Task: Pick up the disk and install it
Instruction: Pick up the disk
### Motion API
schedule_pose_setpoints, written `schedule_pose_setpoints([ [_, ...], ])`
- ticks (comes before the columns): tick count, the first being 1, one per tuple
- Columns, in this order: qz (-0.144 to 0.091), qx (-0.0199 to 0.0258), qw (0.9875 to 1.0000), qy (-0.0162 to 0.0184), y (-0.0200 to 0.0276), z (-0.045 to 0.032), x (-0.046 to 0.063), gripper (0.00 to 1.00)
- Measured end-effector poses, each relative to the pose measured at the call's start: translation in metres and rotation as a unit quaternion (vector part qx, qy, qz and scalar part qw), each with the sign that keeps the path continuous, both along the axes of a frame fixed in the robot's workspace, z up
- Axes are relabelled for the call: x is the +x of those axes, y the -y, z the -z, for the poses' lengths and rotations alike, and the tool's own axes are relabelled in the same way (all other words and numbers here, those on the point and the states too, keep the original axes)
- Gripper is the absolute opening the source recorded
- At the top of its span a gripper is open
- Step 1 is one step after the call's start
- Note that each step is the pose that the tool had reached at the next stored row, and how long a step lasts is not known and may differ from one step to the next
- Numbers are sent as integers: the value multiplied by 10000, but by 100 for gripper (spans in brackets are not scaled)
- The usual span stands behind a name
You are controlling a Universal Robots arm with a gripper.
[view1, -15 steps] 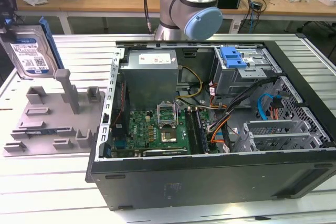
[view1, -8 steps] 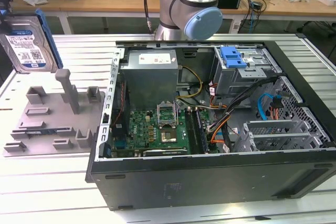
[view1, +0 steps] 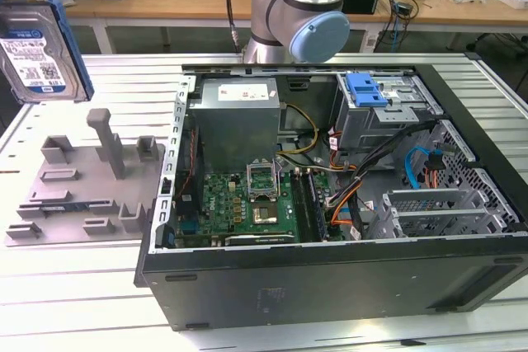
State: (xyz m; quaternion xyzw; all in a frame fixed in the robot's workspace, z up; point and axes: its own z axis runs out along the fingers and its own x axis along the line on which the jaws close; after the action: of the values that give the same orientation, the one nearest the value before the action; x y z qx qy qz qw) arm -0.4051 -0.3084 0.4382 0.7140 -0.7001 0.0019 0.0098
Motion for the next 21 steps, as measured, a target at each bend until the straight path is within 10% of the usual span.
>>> schedule_pose_setpoints([
  [12,0,0,10000,1,0,-397,0,37],
  [21,0,0,10000,0,0,-435,1,37],
])
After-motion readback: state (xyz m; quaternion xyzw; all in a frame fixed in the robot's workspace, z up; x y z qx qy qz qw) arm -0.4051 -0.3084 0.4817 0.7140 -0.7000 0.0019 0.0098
